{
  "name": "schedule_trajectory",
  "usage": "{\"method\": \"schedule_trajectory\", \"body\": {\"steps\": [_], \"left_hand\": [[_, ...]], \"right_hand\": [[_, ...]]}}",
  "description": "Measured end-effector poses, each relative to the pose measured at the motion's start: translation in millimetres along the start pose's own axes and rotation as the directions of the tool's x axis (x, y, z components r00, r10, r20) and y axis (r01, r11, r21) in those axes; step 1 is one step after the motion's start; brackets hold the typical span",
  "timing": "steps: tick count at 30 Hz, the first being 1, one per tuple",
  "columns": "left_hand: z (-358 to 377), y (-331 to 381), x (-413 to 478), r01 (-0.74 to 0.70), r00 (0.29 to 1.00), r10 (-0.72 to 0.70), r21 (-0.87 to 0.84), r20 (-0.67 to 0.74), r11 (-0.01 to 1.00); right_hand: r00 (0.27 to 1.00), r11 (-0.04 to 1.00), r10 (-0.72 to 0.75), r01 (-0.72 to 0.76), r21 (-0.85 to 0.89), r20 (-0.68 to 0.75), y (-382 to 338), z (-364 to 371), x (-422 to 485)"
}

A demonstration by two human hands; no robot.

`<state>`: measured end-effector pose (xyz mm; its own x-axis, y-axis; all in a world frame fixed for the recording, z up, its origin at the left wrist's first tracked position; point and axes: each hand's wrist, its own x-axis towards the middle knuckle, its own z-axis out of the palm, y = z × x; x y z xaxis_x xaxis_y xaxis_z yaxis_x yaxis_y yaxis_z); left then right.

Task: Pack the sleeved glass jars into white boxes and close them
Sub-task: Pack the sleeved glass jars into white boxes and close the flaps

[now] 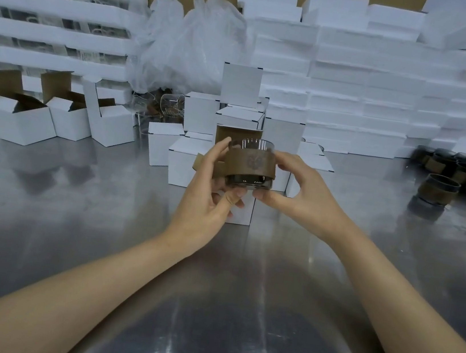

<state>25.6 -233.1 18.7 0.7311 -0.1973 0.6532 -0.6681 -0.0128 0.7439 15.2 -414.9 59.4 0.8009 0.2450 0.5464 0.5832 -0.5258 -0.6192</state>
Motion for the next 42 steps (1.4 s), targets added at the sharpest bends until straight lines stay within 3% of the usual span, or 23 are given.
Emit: {"method": "schedule_trajectory", "body": {"steps": [8,14,21,29,33,37,42], "left_hand": [[-2,-3,3,-0.123,0.98,0.153,0.221,-0.123,0.968],[-3,1,2,-0.197,0.954,0.247,0.267,-0.168,0.943],[-3,0,0,-0.288,0.931,0.344,0.333,-0.121,0.898],[-4,-2,2,-0.262,0.929,0.333,0.348,-0.161,0.9],[-3,-2,1,-0.231,0.941,0.295,0.323,-0.164,0.918],[-3,-2,2,-0.179,0.96,0.226,0.263,-0.163,0.948],[-4,-6,4,-0.119,0.975,0.17,0.316,-0.14,0.941]], "right_hand": [[0.972,0.982,-0.183,0.174,-0.073,-0.146,-5,1,-1],[0.981,0.988,-0.138,0.128,-0.081,-0.133,0,8,-1],[0.997,0.976,-0.063,0.053,-0.211,-0.04,5,19,-1],[0.996,0.997,0.022,-0.028,0.073,0.083,-3,13,-4],[0.999,0.987,0.031,-0.029,0.157,-0.011,-2,13,-4],[0.985,0.985,-0.052,0.077,0.154,-0.163,1,11,-2],[0.904,0.963,-0.264,0.265,-0.043,-0.336,4,16,2]]}}
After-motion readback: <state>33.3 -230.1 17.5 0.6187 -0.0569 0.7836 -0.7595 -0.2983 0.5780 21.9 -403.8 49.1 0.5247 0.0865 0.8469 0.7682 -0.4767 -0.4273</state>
